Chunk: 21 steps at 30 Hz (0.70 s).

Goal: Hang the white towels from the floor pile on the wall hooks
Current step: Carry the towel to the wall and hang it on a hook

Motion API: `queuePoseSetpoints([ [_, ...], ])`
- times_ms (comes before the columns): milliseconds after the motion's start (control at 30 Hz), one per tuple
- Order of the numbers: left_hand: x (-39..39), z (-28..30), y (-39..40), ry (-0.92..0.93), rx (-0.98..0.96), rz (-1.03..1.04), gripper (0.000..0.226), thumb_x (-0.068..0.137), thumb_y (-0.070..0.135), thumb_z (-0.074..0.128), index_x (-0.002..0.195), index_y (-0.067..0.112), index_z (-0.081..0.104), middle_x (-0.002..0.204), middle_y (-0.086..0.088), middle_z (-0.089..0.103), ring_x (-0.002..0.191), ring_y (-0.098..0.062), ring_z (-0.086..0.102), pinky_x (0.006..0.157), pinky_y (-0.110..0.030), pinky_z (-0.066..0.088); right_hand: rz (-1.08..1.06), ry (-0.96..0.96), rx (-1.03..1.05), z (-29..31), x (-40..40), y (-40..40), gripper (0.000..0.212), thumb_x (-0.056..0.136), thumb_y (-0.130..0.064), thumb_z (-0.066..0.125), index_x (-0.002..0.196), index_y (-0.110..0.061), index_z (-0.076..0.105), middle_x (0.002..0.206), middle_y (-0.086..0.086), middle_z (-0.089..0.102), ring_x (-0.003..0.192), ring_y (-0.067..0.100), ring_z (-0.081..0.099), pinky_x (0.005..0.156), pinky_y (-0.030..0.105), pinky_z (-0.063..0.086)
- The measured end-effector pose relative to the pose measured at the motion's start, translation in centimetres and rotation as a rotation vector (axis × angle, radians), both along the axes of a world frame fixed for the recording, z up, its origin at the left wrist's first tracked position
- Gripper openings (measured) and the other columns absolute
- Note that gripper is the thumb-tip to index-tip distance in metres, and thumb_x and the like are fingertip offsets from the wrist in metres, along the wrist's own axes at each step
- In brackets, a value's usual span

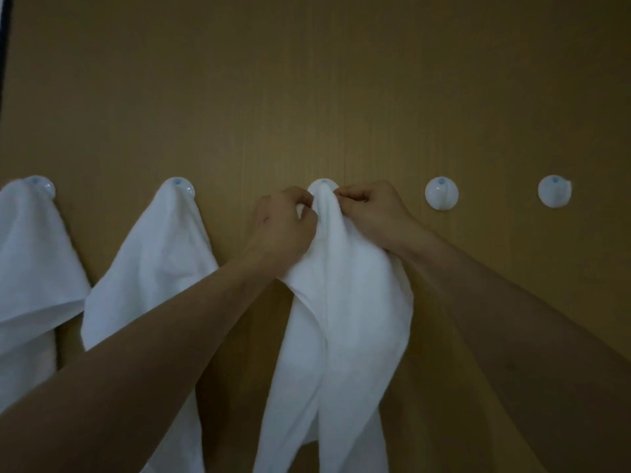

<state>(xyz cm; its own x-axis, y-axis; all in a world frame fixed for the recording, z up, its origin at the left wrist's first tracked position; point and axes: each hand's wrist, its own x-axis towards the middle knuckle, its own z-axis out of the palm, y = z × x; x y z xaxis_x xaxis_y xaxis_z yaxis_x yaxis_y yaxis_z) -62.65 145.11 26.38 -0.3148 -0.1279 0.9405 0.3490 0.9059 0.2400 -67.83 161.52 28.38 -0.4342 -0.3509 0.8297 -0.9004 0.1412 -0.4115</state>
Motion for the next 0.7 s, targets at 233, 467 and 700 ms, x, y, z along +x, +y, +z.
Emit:
queuePoseSetpoints([
  [233, 0.8, -2.0, 1.2, -0.024, 0.027, 0.004, 0.029, 0.098, 0.032, 0.046, 0.087, 0.021, 0.070, 0.092, -0.002, 0.064, 0.091, -0.015, 0.055, 0.078, -0.029, 0.047, -0.470, 0.339, 0.170, -4.7, 1.4, 0.1, 0.041, 0.090, -0.058, 0.030, 0.087, -0.034, 0.063, 0.091, -0.008, 0.057, 0.087, 0.014, 0.051, 0.074, 0.035, 0.041],
  [467, 3.6, -8.3, 3.4, -0.235, 0.072, 0.094, 0.026, 0.101, 0.027, 0.041, 0.107, 0.020, 0.065, 0.094, 0.005, 0.065, 0.082, -0.010, 0.059, 0.063, -0.018, 0.037, -0.253, 0.131, 0.213, -10.9, 2.3, 0.5, 0.027, 0.098, -0.026, 0.045, 0.103, -0.009, 0.065, 0.100, 0.005, 0.059, 0.093, 0.022, 0.058, 0.085, 0.039, 0.049],
  [700, 7.0, -12.3, 3.5, -0.476, 0.147, 0.139, 0.018, 0.093, 0.019, 0.050, 0.079, 0.012, 0.059, 0.073, -0.003, 0.062, 0.069, -0.022, 0.057, 0.059, -0.030, 0.043, -0.205, 0.054, 0.335, -13.8, 5.1, 2.4, 0.034, 0.097, -0.022, 0.045, 0.126, -0.008, 0.055, 0.102, 0.005, 0.065, 0.094, 0.022, 0.061, 0.094, 0.041, 0.048],
])
